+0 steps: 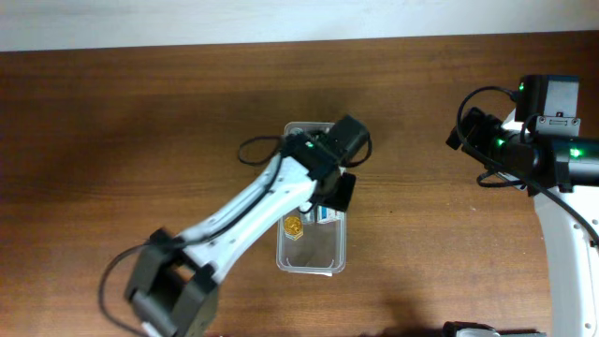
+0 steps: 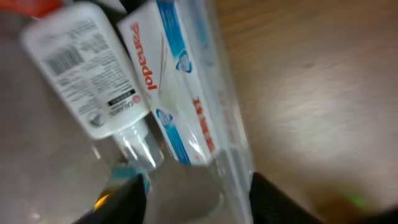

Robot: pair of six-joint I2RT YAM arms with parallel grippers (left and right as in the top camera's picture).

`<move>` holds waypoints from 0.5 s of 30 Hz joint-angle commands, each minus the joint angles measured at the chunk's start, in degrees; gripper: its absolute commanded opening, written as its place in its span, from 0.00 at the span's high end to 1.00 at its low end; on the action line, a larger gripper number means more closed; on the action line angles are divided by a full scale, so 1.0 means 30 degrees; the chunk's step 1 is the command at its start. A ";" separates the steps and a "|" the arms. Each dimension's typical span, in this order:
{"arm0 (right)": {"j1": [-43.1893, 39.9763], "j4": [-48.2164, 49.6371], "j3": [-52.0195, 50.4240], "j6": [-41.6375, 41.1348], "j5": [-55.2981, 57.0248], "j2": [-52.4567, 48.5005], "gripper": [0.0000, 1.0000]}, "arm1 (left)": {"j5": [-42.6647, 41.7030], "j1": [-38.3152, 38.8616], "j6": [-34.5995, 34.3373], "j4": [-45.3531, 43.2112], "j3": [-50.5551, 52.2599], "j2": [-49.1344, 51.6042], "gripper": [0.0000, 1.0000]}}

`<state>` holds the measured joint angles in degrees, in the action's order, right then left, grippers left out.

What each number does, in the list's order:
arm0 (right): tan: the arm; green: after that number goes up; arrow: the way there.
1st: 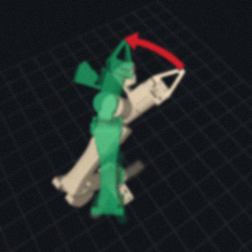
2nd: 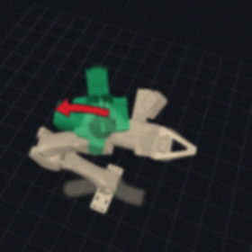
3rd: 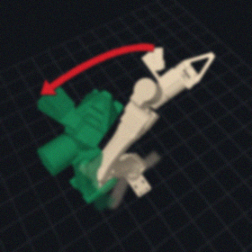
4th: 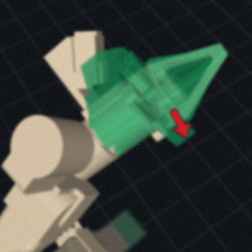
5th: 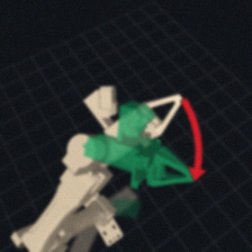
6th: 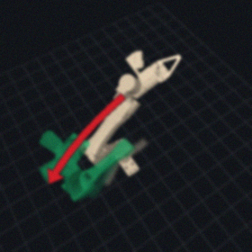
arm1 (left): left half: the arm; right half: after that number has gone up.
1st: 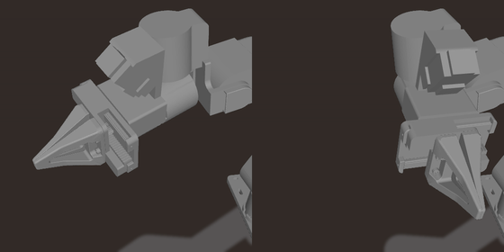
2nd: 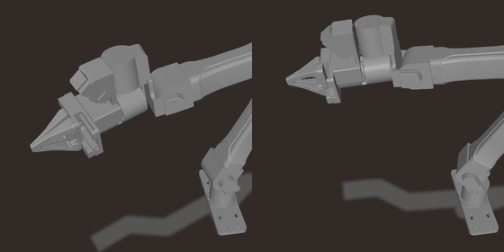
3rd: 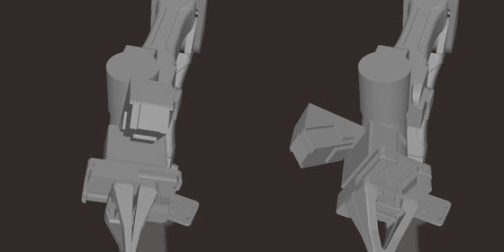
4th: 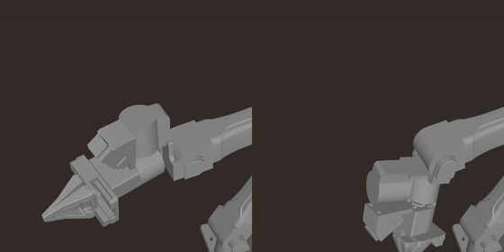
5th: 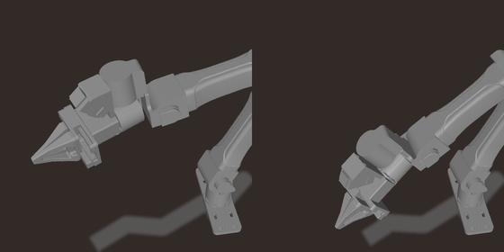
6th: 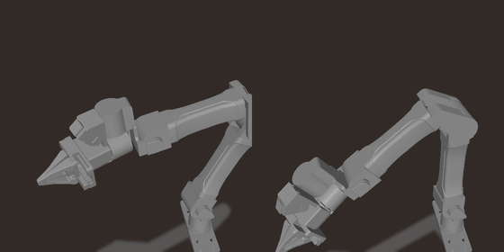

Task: Pack container
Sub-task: 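Release the box and retract left gripper to the left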

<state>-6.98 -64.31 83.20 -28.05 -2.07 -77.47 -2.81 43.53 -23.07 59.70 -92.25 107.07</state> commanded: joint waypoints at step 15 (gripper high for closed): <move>-0.0058 0.0000 0.0124 0.0036 -0.0102 -0.0051 0.02 | 0.6033 -0.7104 0.1246 0.5625 -0.0758 -1.0229 0.08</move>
<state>-6.98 -64.31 83.20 -28.10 -2.07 -77.47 10.48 26.48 -22.09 75.13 -93.43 79.53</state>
